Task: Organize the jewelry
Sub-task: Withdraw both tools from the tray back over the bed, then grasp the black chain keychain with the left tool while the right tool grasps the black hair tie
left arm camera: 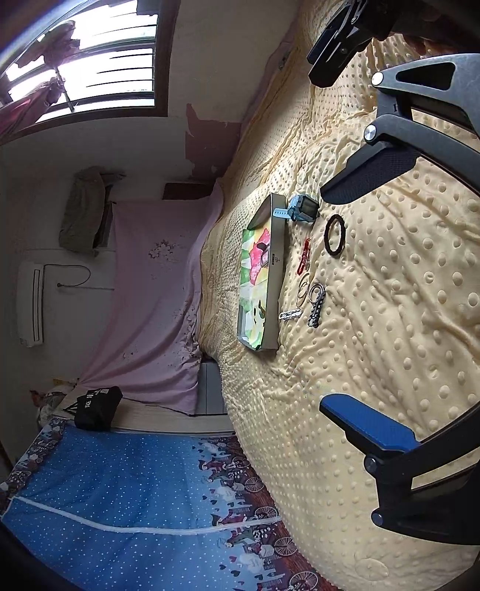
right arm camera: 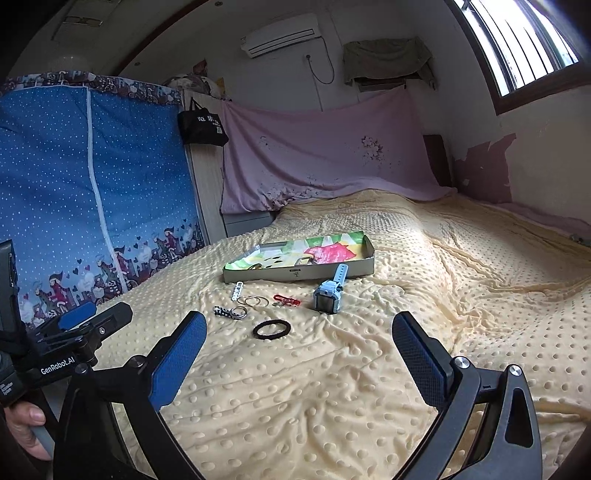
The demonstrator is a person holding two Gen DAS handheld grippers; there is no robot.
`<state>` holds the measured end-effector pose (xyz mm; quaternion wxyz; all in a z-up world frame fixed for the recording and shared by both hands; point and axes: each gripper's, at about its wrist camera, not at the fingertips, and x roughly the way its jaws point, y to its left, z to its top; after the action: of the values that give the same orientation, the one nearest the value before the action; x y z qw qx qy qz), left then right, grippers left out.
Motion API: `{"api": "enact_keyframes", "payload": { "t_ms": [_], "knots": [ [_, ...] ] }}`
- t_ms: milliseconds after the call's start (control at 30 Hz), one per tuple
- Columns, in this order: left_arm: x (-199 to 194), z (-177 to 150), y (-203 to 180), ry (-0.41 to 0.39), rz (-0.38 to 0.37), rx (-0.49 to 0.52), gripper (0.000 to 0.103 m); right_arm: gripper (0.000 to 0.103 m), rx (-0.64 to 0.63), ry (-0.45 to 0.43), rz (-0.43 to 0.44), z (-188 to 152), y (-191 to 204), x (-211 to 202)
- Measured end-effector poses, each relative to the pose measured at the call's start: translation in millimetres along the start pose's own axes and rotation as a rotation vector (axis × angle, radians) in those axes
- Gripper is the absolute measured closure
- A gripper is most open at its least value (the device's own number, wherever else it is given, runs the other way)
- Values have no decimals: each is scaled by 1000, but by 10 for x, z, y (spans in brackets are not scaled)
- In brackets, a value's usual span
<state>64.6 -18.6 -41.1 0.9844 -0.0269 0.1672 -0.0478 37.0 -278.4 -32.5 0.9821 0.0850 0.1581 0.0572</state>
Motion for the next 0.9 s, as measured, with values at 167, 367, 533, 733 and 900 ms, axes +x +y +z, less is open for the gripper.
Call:
{"api": "enact_keyframes", "payload": {
  "t_ms": [167, 367, 533, 733, 900],
  "knots": [
    [94, -19, -4, 11, 5, 3, 0, 4, 10, 14, -4, -16, -26, 157],
    [219, -1, 0, 18, 11, 0, 0, 4, 1, 32, -4, -15, -1, 341],
    [353, 14, 7, 33, 15, -8, 0, 4, 7, 47, -6, -12, -50, 487],
    [512, 42, 29, 58, 32, -8, 0, 4, 18, 71, 11, 15, -83, 733],
    [744, 60, 70, 106, 36, -13, 0, 4, 9, 84, 32, 23, -57, 966]
  ]
}}
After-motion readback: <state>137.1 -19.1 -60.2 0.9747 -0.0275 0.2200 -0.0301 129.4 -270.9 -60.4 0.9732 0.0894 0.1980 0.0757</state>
